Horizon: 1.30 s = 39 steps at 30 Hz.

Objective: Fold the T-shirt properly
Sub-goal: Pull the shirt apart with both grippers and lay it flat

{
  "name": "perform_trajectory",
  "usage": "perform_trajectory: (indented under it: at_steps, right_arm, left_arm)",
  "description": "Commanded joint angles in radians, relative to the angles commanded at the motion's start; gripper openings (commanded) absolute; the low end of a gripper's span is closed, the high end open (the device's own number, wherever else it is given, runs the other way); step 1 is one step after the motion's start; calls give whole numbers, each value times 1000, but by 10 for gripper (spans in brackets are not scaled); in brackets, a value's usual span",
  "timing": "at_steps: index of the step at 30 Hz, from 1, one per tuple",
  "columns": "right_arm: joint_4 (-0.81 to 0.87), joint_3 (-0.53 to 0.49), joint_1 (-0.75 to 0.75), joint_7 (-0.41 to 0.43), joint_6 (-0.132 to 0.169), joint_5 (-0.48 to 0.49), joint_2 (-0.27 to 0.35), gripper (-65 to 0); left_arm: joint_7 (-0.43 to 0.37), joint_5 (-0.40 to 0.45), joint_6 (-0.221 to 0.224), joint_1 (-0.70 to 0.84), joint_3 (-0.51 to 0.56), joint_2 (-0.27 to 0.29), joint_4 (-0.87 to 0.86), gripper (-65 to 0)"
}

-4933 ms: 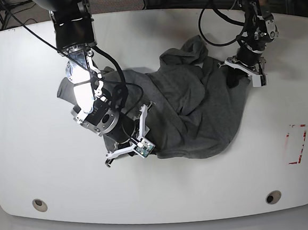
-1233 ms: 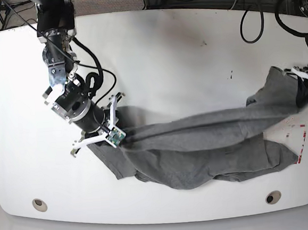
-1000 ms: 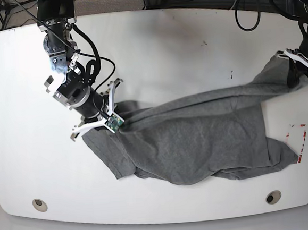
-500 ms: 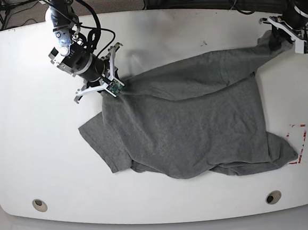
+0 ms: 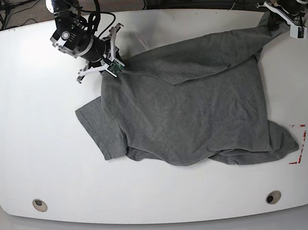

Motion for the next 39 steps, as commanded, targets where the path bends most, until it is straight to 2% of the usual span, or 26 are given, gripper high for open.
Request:
perform_trajectory:
  at_steps: [14, 19, 24, 27, 29, 39]
  right_arm:
    - [-3, 3, -3, 0, -2, 0, 0, -650]
    - [-3, 2, -5, 0, -2, 0, 0, -650]
    - [-3, 0, -5, -2, -3, 0, -3, -650]
    - [-3, 3, -5, -2, -3, -2, -23, -650]
    - [-3, 5, -3, -2, -3, -2, -32, -650]
    - [-3, 3, 0, -2, -3, -2, -74, -650]
  left_arm:
    - [6, 3, 0, -5, 8, -8, 0, -650]
    - [8, 5, 0, -6, 12, -9, -2, -496]
    - [8, 5, 0, -6, 9, -28, -2, -251]
    - [8, 5, 0, -9, 11, -51, -3, -165]
    - [8, 3, 0, -21, 5, -60, -3, -143]
    - [23, 3, 0, -172, -58, -89, -6, -144]
